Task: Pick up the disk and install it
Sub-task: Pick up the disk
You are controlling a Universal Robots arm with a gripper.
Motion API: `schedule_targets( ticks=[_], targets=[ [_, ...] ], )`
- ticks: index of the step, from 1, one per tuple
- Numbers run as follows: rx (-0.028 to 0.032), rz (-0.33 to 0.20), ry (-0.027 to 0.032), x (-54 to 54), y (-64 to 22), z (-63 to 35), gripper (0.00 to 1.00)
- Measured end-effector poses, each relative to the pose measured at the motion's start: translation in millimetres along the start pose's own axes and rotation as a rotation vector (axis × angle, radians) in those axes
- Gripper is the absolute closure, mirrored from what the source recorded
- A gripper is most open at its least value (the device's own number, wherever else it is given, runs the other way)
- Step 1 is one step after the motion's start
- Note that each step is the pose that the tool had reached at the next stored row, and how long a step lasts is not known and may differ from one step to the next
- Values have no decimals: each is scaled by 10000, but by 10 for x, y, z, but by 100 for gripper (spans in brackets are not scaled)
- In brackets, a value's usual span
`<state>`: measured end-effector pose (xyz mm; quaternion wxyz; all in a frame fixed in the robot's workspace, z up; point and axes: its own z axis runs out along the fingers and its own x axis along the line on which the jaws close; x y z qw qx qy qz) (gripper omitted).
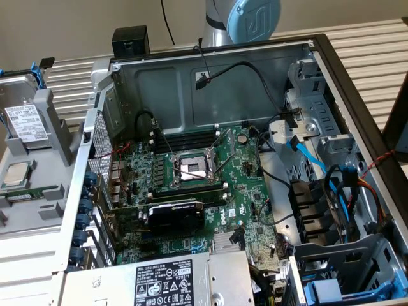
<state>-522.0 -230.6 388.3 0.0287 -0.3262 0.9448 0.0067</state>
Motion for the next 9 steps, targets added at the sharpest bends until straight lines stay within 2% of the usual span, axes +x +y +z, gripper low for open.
schedule_targets(
  ticks=[9],
  targets=[
    [-85, -1467, -10, 0, 0, 3, 89]
  ],
)
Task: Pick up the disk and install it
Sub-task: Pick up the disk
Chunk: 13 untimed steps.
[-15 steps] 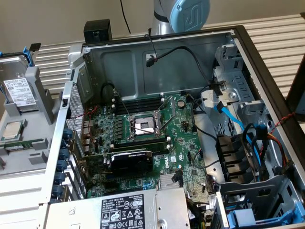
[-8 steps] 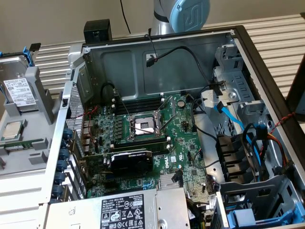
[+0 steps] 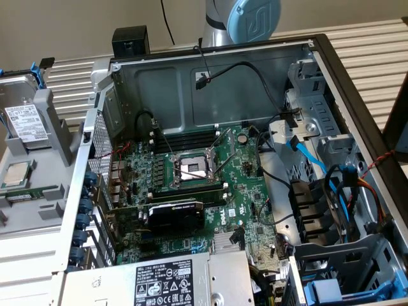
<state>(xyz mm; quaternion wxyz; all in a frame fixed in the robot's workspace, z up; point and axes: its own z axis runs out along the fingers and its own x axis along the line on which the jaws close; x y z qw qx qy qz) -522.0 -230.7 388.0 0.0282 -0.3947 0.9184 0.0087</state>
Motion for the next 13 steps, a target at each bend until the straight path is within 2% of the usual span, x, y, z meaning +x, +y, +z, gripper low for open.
schedule_targets(
  ticks=[13],
  targets=[
    [-141, -2366, -15, 0, 0, 3, 89]
  ],
)
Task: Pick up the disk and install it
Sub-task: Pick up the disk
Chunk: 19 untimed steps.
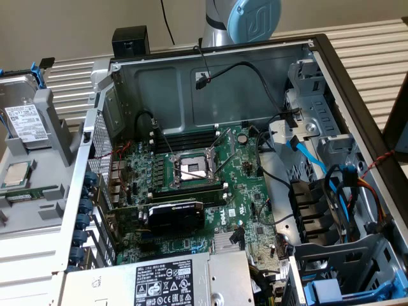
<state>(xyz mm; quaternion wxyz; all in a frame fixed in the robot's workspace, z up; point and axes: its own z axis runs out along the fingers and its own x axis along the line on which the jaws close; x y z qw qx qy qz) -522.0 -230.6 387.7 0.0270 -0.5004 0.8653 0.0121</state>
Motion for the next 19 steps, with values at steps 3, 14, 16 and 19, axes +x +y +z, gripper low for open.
schedule_targets(
  ticks=[3, 14, 16, 19],
  targets=[
    [-32, -539, -3, 0, 0, 1, 89],
    [-149, -2546, -14, 0, 0, 1, 89],
    [-166, -2888, -4, 1, 0, 1, 89],
    [-219, -3359, 10, 0, 1, 1, 89]
  ],
)
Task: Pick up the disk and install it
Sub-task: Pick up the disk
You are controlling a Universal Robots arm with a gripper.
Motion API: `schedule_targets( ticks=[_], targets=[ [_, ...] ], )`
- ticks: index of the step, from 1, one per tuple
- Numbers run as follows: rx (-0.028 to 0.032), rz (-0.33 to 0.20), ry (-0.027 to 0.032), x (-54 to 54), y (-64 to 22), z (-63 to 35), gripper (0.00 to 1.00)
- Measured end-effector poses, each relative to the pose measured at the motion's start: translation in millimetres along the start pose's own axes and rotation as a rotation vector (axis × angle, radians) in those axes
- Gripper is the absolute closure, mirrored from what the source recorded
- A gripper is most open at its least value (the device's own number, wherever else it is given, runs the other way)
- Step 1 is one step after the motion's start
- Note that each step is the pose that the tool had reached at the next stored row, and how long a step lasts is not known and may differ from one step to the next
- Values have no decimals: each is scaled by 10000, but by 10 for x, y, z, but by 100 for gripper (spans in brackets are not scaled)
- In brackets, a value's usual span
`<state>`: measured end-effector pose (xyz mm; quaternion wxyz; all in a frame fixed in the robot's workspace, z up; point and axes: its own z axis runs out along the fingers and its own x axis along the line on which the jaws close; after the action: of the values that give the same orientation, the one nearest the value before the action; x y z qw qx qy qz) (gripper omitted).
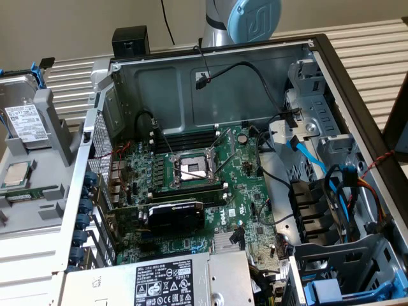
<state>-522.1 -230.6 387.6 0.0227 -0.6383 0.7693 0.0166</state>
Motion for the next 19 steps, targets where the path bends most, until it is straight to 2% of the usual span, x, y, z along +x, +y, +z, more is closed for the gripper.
schedule_targets(
  ticks=[4, 6, 7, 10, 11, 15, 19],
  targets=[
    [-38, -737, 27, 1, -1, 0, 89],
    [-52, -1037, 94, 0, 0, -1, 89],
    [-55, -1161, 173, 0, -1, -1, 89],
    [-72, -1446, 468, 0, 0, 0, 89],
    [-71, -1556, 493, 1, 0, 0, 89],
    [-72, -1573, 500, 0, 0, 0, 89],
    [-56, -1850, 537, 0, -4, 1, 89]
  ],
)
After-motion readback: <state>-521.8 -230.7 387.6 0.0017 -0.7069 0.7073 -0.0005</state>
